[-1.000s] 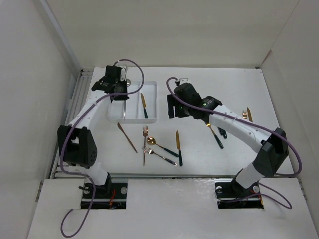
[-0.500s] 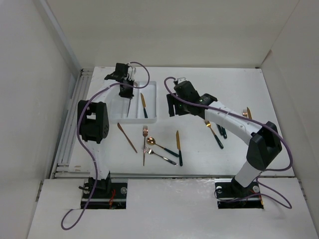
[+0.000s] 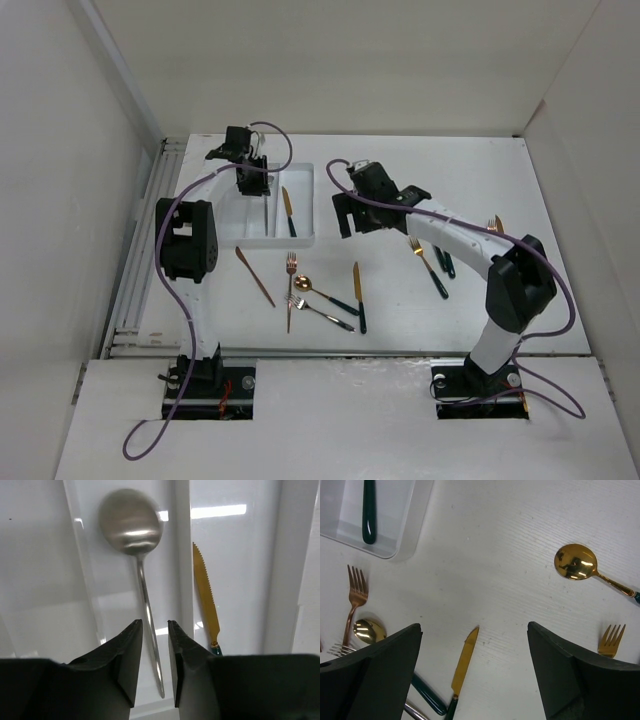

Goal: Sort the eating utensils into containers

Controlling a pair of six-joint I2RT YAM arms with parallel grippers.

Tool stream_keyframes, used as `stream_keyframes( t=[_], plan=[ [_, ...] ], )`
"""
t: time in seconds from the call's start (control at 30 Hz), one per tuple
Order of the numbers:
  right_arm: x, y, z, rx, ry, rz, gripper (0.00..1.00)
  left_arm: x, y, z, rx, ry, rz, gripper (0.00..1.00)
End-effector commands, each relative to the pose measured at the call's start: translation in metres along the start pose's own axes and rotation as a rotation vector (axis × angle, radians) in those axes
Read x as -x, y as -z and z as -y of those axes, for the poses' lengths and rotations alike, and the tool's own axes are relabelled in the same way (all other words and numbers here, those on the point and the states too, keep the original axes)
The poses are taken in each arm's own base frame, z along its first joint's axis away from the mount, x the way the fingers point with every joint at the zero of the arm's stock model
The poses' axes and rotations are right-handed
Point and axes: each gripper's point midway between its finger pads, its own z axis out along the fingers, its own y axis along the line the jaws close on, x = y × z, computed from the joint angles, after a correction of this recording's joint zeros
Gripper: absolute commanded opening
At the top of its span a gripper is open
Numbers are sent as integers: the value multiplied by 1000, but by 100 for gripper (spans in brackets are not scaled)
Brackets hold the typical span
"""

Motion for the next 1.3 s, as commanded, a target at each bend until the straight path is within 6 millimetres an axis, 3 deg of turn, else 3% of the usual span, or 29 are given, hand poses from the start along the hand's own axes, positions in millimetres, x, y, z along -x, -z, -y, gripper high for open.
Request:
stream_keyframes(
  t=[0.0, 0.07, 0.17, 0.2, 0.23, 0.3, 0.37, 0.43, 0.5, 0.53, 0.6, 0.63, 0.77, 0.87, 0.93, 0.97, 1.0, 1.27],
  plan=[
    [-4, 2, 2, 8, 61, -29, 92, 13, 6, 11, -36, 11, 40, 26],
    [-35, -4, 13, -12, 40, -114, 90, 17, 12, 12, -38, 8, 54, 28],
    [-53, 7, 15, -7, -38, -124, 87, 25, 20, 8, -29, 10, 91, 32],
    [-73, 7, 17, -6, -60, -165, 87, 31, 27, 4, -15, 24, 110, 32],
    [-71, 14, 15, -1, -113, -141, 85, 31, 27, 2, -4, 25, 112, 32],
    [-90, 20, 7, -2, -127, -161, 81, 39, 43, 1, 19, 13, 144, 32],
    [-94, 32, -1, 9, -158, -136, 77, 41, 54, -1, 40, 1, 158, 32],
    [-117, 36, -5, 8, -152, -165, 73, 51, 74, -4, 75, -15, 207, 32],
    [-124, 42, -10, 18, -152, -156, 67, 60, 96, -9, 124, -25, 253, 32],
    [-139, 41, -12, 18, -128, -183, 65, 60, 103, -11, 142, -32, 256, 32],
    [-136, 45, -20, 43, -130, -159, 62, 57, 116, -15, 171, -29, 259, 32],
    [-144, 44, -20, 39, -130, -175, 62, 64, 132, -13, 175, -39, 297, 32],
    [-165, 39, -15, 12, -191, -211, 56, 65, 166, -24, 220, -21, 355, 32],
    [-171, 48, -27, 31, -228, -202, 53, 60, 190, -26, 200, -21, 389, 32],
    [-175, 51, -35, 53, -253, -192, 53, 49, 190, -29, 193, -17, 387, 32],
    [-174, 54, -39, 62, -263, -187, 52, 50, 200, -26, 187, -7, 418, 32],
    [-179, 53, -37, 54, -274, -197, 52, 42, 200, -37, 196, 23, 408, 32],
    [-197, 49, -43, 24, -253, -207, 50, 48, 237, -46, 165, 56, 502, 34]
  ],
)
